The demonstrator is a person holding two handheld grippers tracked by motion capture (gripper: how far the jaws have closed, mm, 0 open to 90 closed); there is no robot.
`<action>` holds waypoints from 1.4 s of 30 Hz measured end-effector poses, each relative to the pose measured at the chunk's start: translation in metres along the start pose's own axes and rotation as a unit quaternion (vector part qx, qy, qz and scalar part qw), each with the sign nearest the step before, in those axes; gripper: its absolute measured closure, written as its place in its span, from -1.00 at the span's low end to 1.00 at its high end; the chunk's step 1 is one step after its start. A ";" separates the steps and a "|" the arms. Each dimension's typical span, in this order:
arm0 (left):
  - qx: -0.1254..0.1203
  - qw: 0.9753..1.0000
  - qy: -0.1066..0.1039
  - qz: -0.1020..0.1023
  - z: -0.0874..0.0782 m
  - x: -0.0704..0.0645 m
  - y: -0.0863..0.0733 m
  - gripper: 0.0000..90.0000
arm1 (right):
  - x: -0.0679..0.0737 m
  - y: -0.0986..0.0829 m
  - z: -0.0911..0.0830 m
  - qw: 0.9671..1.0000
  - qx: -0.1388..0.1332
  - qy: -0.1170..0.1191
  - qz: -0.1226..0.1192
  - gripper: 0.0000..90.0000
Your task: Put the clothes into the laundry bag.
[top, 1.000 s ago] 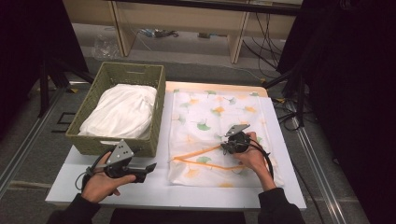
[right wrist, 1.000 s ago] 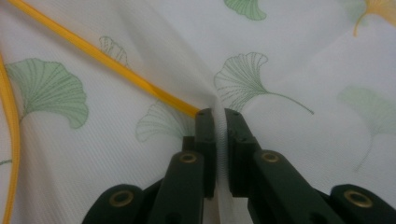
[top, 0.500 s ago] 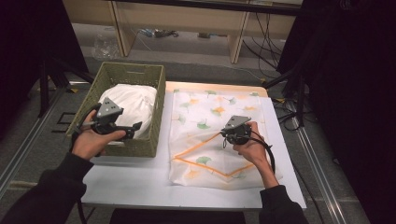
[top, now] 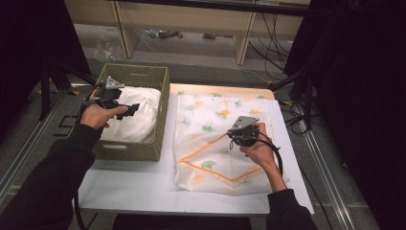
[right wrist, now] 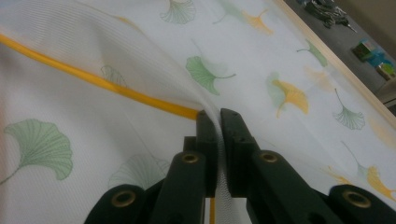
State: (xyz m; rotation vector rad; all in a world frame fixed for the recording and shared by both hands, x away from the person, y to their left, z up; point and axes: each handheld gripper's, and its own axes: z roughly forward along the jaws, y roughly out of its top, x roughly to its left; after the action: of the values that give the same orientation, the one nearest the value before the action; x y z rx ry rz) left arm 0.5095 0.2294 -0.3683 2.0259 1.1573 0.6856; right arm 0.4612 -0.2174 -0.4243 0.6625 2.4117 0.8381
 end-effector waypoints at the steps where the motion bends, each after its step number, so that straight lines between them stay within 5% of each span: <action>1: 0.006 1.000 -0.007 -0.014 0.007 0.006 0.000 -0.62 | 0.000 0.000 0.000 1.000 0.000 0.000 0.000 0.93; 2: -0.001 0.999 -0.016 -0.042 0.013 0.008 -0.001 -0.62 | -0.001 0.000 0.001 1.000 -0.003 0.001 -0.010 0.93; 4: 0.006 0.999 -0.017 -0.030 0.023 0.016 -0.003 -0.60 | 0.001 0.000 0.000 1.000 0.000 0.001 0.002 0.92; 6: 0.019 0.997 -0.042 -0.057 0.034 0.019 -0.006 -0.61 | 0.001 0.000 0.001 1.000 -0.001 0.006 0.001 0.92; 7: 0.035 0.997 -0.055 -0.051 0.038 0.020 -0.006 -0.63 | 0.000 0.000 0.001 1.000 -0.001 0.007 -0.008 0.92; 12: 0.048 0.997 -0.055 0.000 0.049 0.004 -0.009 -0.86 | 0.001 0.000 0.001 1.000 -0.002 0.011 -0.009 0.90; 15: 0.063 0.997 -0.025 0.031 0.052 0.005 -0.014 -0.78 | 0.001 0.000 0.001 1.000 0.002 0.012 -0.005 0.90; 16: 0.092 0.994 0.008 0.051 0.052 0.009 -0.017 -0.68 | 0.001 0.000 0.001 1.000 0.001 0.012 -0.007 0.90; 17: 0.126 0.991 0.021 0.050 0.050 0.012 -0.017 -0.68 | 0.002 0.000 0.000 1.000 0.001 0.012 -0.008 0.90; 18: 0.142 0.989 0.024 0.025 0.049 0.018 -0.019 -0.68 | 0.002 0.000 0.000 1.000 0.001 0.012 -0.008 0.90; 19: 0.135 0.990 0.023 -0.022 0.051 0.023 -0.023 -0.71 | 0.001 0.000 0.001 1.000 0.001 0.014 -0.020 0.90; 21: 0.148 0.987 0.032 -0.061 0.056 0.028 -0.028 -0.89 | 0.002 0.000 0.003 1.000 0.004 0.015 -0.015 0.90; 23: 0.162 0.984 0.005 -0.079 0.068 0.027 -0.034 -1.00 | 0.002 0.000 0.004 1.000 0.003 0.015 -0.023 0.90; 25: 0.172 0.982 -0.017 -0.077 0.079 0.022 -0.039 -1.00 | 0.004 0.000 0.002 1.000 0.007 0.013 -0.016 0.90; 30: 0.198 0.976 -0.003 -0.086 0.095 0.010 -0.035 -1.00 | 0.005 0.001 0.004 1.000 0.008 0.015 -0.018 0.90; 33: 0.199 0.975 0.031 -0.096 0.096 0.008 -0.036 -1.00 | 0.004 0.001 0.004 0.999 0.006 0.018 -0.025 0.89; 34: 0.194 0.977 0.052 -0.076 0.097 0.012 -0.036 -1.00 | 0.004 0.001 0.004 0.999 0.004 0.019 -0.028 0.89; 36: 0.203 0.973 0.076 -0.078 0.095 0.017 -0.035 -1.00 | 0.004 0.001 0.004 0.999 0.003 0.018 -0.029 0.89; 38: 0.210 0.970 0.075 -0.097 0.093 0.022 -0.036 -1.00 | 0.005 0.001 0.003 1.000 0.006 0.018 -0.025 0.89; 40: 0.213 0.969 0.055 -0.111 0.093 0.026 -0.039 -1.00 | 0.003 0.001 0.004 0.999 0.000 0.014 -0.040 0.89; 42: 0.204 0.969 0.044 -0.131 0.097 0.027 -0.044 -1.00 | 0.005 0.001 0.003 0.999 0.008 0.019 -0.027 0.89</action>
State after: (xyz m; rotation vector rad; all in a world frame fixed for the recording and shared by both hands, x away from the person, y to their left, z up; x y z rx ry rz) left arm 0.5697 0.2396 -0.4599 2.1263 1.6953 0.4327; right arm 0.4591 -0.2128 -0.4273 0.5891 2.4613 0.8169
